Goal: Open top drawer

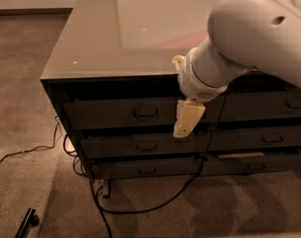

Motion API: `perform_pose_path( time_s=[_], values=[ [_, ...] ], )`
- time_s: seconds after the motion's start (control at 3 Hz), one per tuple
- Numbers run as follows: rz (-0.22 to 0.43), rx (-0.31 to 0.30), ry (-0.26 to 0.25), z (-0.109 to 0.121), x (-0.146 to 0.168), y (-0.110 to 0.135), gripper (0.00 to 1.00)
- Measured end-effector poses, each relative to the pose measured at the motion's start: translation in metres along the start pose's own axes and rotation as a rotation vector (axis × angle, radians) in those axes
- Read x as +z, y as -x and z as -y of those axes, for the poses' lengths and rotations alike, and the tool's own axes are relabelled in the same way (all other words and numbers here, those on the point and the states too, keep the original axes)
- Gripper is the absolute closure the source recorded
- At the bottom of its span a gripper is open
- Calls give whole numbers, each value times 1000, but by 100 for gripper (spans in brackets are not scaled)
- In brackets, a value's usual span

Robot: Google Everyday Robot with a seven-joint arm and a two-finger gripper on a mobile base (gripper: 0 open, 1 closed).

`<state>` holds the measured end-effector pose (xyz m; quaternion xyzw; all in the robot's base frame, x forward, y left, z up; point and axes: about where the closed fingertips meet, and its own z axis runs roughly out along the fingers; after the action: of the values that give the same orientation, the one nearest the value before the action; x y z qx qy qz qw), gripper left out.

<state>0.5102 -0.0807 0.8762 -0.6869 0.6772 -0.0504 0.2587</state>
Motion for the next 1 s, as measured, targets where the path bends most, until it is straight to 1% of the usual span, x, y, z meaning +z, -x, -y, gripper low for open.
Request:
perform_pose_path(
  time_s=[0.33,0.67,1.0],
  values=[
    [-4,32,-2,1,1,2,0],
    [-8,-6,15,1,4,-8,0],
    [-35,-18,98,-12,48,-24,0]
  ],
)
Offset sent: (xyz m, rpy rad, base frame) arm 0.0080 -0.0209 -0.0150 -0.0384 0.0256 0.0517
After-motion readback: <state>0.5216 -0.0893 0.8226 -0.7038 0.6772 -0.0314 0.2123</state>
